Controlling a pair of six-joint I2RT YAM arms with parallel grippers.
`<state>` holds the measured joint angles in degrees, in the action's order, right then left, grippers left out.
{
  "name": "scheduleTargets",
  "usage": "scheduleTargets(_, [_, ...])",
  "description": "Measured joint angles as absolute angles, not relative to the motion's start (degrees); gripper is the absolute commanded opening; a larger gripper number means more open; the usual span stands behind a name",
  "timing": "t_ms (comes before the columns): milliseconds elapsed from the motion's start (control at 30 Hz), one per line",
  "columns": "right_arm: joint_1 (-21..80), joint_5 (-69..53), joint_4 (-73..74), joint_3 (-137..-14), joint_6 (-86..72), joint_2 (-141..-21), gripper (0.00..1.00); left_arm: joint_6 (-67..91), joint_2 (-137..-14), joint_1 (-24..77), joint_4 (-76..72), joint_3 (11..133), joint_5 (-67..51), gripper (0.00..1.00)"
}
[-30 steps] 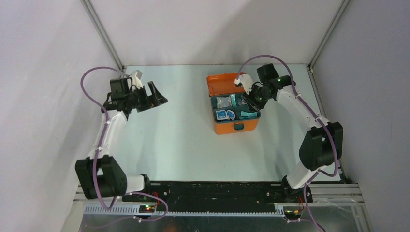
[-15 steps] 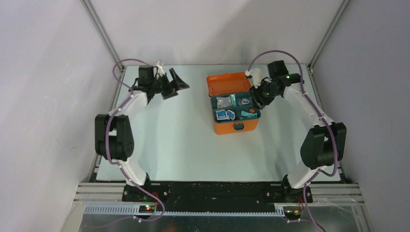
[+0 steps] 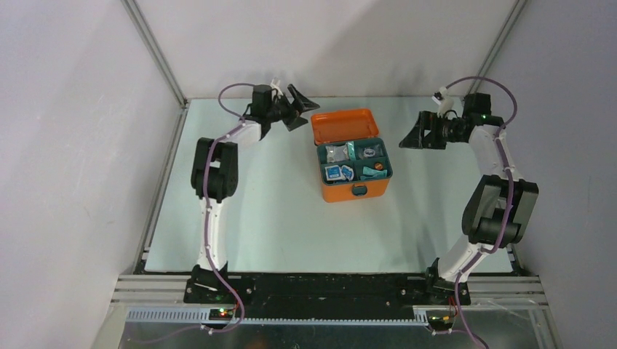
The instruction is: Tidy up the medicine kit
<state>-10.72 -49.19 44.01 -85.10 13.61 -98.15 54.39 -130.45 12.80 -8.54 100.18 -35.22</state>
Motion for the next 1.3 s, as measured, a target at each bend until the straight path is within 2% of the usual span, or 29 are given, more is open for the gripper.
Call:
scheduleTargets(167, [-11.8, -52.6, 43.6, -79.7, 11.0, -97.3, 1.0, 58.8, -135.9, 13.8, -8.9, 103.4, -35.8, 0.99])
scheduleTargets(367, [-11.5, -55.2, 43.5, -76.3, 9.6, -97.2, 0.99, 61.6, -137.0, 14.8, -10.1, 103.9, -37.9, 0.97])
scheduleTargets(500, [-11.2, -58.8, 43.6, -75.3, 9.0, -97.5, 0.99, 66.2, -137.0, 15.3, -17.7, 103.7, -40.9, 0.96])
scheduleTargets(700, [-11.1, -66.7, 43.2, -75.3, 8.5, -100.5, 1.0, 77.5, -136.6, 15.3, -38.5, 97.9, -47.1, 0.98])
scheduleTargets(1000, [-12.2, -76.3, 42.1, -75.1, 7.1, -101.5, 1.0, 84.7, -127.5, 16.0, -52.6, 85.0, -54.3, 0.98])
scheduleTargets(1300, [-15.6, -83.3, 42.3, -75.1, 7.0, -101.5, 0.99, 85.0, -114.4, 20.1, -59.9, 78.9, -58.5, 0.99])
